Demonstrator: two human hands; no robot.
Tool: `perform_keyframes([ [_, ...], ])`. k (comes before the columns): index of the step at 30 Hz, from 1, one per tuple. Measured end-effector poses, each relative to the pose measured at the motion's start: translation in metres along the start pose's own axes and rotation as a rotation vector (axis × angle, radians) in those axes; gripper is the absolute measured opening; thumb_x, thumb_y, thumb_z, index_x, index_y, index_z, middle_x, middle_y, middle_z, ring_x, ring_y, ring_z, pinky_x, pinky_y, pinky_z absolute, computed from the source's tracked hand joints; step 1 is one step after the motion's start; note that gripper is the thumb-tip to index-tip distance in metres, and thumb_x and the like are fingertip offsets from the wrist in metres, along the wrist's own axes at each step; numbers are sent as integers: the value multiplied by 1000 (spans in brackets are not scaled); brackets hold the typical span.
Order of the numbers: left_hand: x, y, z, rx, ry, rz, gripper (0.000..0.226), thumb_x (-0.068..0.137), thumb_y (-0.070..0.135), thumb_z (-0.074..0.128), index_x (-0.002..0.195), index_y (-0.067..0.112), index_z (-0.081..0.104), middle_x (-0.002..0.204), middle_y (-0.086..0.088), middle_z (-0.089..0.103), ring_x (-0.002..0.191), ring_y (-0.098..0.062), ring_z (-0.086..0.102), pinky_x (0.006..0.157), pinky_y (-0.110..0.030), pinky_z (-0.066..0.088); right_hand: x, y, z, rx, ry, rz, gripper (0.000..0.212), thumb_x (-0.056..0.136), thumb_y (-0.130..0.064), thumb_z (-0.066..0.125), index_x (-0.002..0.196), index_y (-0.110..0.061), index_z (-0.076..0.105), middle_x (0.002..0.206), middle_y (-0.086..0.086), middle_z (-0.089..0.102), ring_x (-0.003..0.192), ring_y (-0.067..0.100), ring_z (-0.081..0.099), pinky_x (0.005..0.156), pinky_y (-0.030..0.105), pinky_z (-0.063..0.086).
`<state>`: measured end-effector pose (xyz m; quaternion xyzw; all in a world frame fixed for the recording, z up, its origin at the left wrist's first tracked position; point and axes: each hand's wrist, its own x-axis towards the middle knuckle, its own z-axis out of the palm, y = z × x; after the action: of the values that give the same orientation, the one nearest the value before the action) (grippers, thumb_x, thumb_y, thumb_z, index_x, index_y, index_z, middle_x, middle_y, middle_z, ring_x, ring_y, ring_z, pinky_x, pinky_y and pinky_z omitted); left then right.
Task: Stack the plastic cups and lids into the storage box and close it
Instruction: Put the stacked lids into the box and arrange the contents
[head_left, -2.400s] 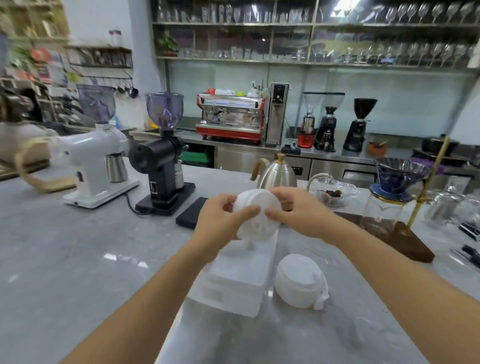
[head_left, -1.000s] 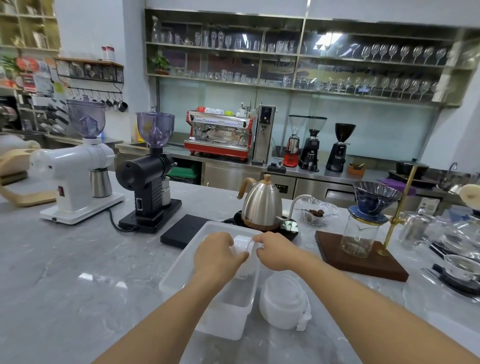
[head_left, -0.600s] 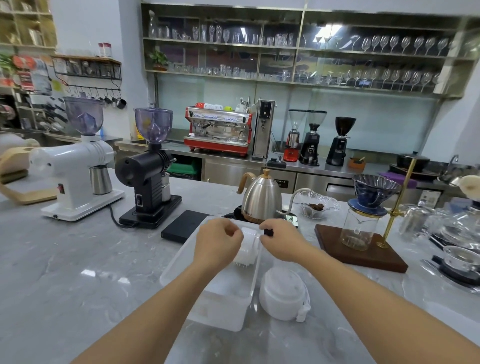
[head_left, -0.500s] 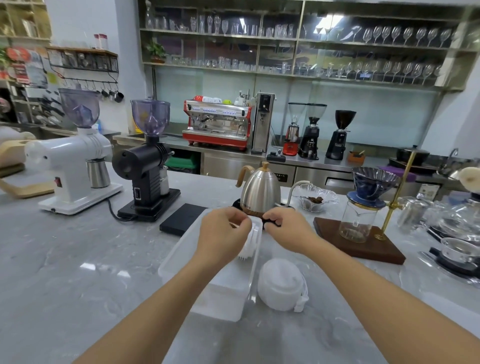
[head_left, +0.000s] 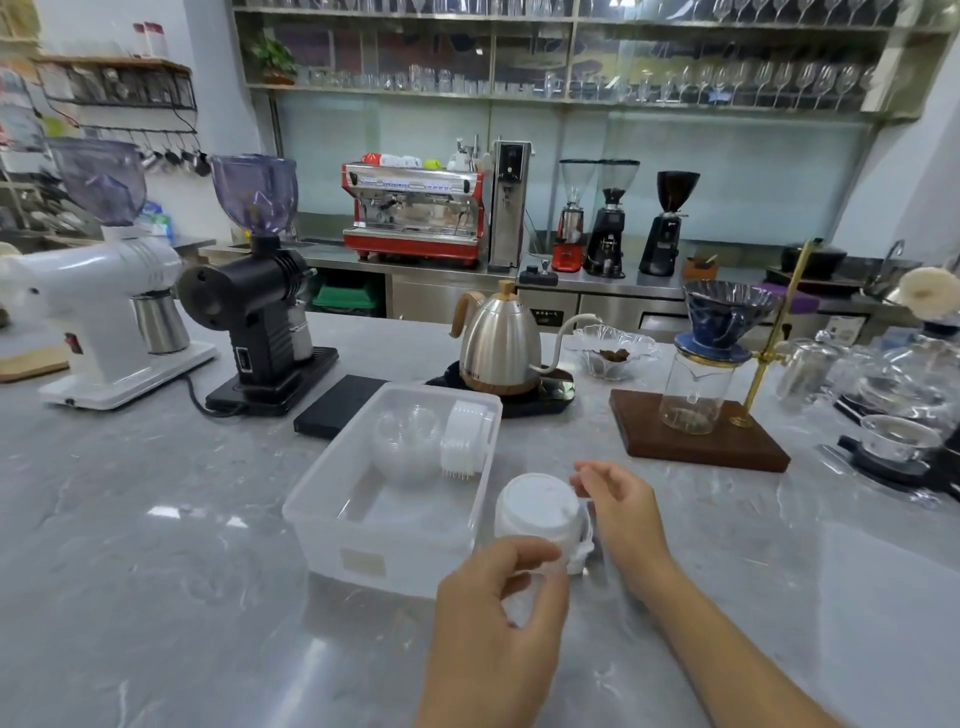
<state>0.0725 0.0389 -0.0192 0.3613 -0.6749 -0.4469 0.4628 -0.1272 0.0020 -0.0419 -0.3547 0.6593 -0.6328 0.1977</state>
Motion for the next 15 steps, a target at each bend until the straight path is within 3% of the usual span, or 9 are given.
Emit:
perform_keyframes([
  [3, -2, -21, 5, 78, -78, -105, 29, 90, 24, 76, 106, 45, 62, 113, 25, 68, 105, 12, 63, 96, -15, 51, -3, 8, 0, -22, -37, -18, 20, 104, -19, 53, 97, -21, 71, 100, -1, 75, 99, 17, 70, 89, 32, 55],
  [5, -2, -29, 9, 85, -124, -167, 38, 95, 25, 71, 119, 46, 52, 121, 30, 59, 110, 18, 57, 95, -10, 44, -4, 11, -1, -55, -95, -30, 25, 106, -25, 48, 109, -18, 71, 110, -3, 74, 107, 13, 68, 96, 31, 52],
  [8, 5, -34, 14, -52, -120, -214, 35, 88, 28, 69, 112, 49, 56, 111, 39, 68, 109, 26, 56, 88, -2, 44, -6, 12, -2, -84, -164, 1, 36, 107, -35, 41, 118, -16, 71, 116, -4, 72, 113, 10, 64, 96, 23, 47],
  [10, 11, -36, 15, -115, -126, -244, 35, 83, 28, 68, 114, 42, 62, 113, 35, 72, 112, 18, 62, 87, -2, 48, -7, 13, -2, -109, -202, 17, 44, 107, -41, 35, 108, -18, 73, 107, -2, 75, 104, 10, 66, 88, 20, 46],
  [13, 17, -36, 15, -200, -150, -278, 34, 96, 6, 68, 123, 26, 66, 120, 18, 75, 116, 6, 66, 92, -7, 51, -9, 13, -1, -162, -235, 17, 52, 108, -44, 30, 110, -18, 74, 106, -3, 76, 102, 10, 67, 92, 28, 48],
  [15, 15, -35, 13, -237, -165, -282, 36, 97, 0, 65, 122, 26, 67, 117, 21, 77, 115, 7, 67, 92, -10, 52, -12, 13, 1, -143, -248, 21, 48, 108, -44, 30, 114, -22, 72, 111, -9, 74, 107, 7, 65, 95, 27, 48],
])
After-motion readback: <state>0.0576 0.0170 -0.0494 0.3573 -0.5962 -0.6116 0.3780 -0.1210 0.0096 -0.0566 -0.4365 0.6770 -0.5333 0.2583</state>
